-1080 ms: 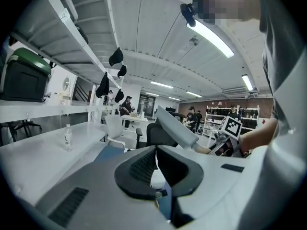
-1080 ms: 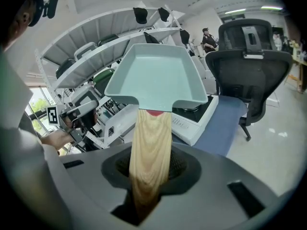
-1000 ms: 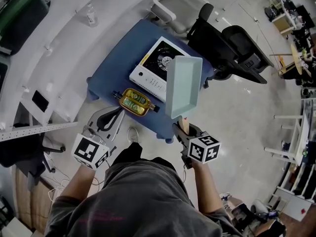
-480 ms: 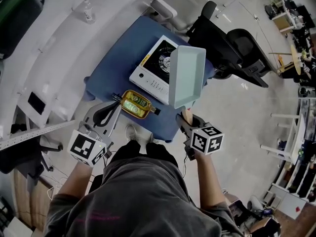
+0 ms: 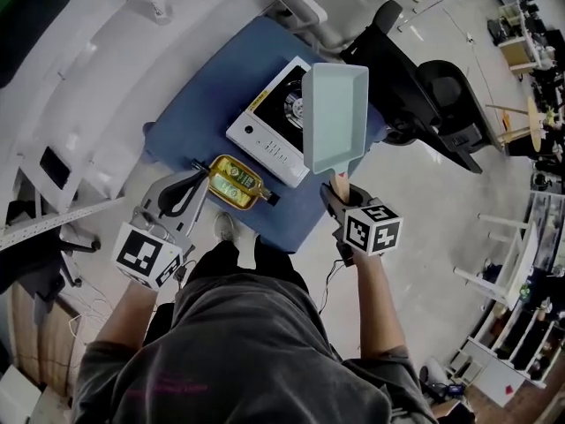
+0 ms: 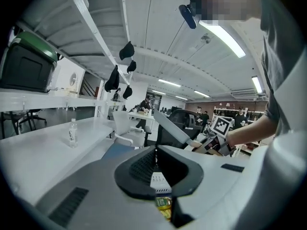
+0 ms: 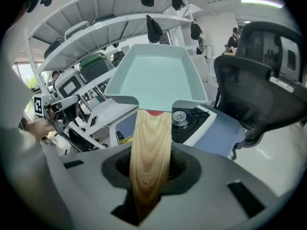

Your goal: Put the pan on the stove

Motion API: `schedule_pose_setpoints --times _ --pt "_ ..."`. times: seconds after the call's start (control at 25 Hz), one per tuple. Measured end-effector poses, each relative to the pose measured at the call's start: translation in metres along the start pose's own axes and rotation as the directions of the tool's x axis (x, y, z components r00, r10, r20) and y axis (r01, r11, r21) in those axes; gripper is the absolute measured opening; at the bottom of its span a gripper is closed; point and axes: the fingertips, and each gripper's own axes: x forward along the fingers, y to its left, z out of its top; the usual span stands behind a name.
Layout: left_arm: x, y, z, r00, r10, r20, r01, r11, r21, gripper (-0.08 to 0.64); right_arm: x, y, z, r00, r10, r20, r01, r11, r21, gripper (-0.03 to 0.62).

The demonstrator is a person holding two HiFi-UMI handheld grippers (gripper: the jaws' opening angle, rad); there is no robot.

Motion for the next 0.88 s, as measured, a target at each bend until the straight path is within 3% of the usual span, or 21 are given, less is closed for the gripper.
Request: schedule_pose_setpoints --times 0.4,0.88 --pt "0.038 -0.012 -0.02 0.997 0.068 -0.044 -0.071 0.995 -0.067 0.011 0.055 -0.051 0.003 0.992 0.001 -0.128 -0.009 0.998 -0.059 0.092" --pt "0.063 -0.011 -0.023 0.99 0.127 -0.066 -0.133 0.987 -0.096 0.011 0.102 -0.087 -0.01 0.968 -0.023 -0.251 -0.006 0.994 -0.113 0.094"
